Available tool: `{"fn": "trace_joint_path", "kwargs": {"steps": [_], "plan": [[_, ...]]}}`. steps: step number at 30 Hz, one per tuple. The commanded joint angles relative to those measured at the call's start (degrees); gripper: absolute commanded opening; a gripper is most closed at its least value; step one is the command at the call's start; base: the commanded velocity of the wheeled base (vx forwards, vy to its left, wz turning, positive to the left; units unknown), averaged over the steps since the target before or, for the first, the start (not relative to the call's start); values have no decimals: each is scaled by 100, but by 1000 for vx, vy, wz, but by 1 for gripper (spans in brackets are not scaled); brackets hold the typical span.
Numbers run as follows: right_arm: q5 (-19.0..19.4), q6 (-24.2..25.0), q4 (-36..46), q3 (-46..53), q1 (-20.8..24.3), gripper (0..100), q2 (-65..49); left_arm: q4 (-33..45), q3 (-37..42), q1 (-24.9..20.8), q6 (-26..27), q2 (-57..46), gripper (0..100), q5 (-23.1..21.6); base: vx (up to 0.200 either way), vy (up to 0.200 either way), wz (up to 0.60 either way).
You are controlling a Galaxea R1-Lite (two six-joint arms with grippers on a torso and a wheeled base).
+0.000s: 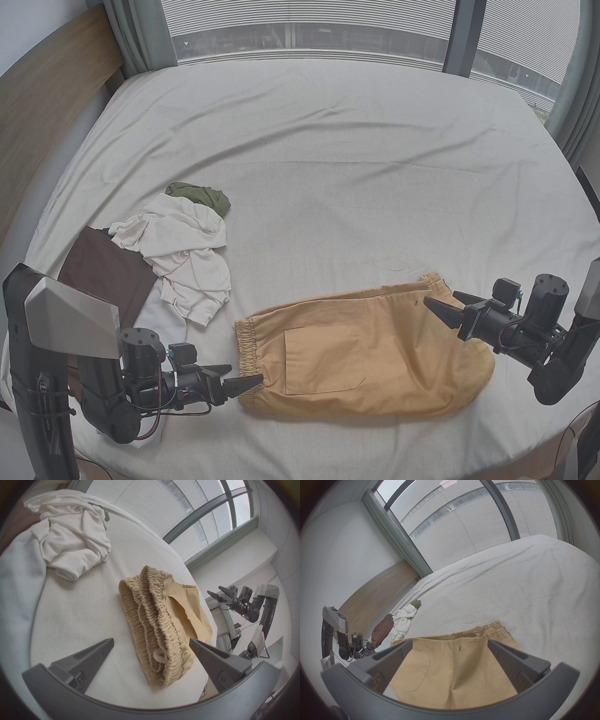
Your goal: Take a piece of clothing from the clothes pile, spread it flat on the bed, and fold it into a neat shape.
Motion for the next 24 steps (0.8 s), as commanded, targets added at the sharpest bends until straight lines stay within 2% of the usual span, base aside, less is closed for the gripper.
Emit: {"fn": "trace_joint_path", "kwargs": {"steps": [1, 24], "plan": [[-5, -1, -1, 10, 37, 100, 56, 5, -150, -79, -140, 88, 100, 4, 0, 0, 0], [-5, -10, -10, 36, 125, 100, 152, -4, -607, -501, -1116, 105, 100, 57, 0, 0, 0]]}}
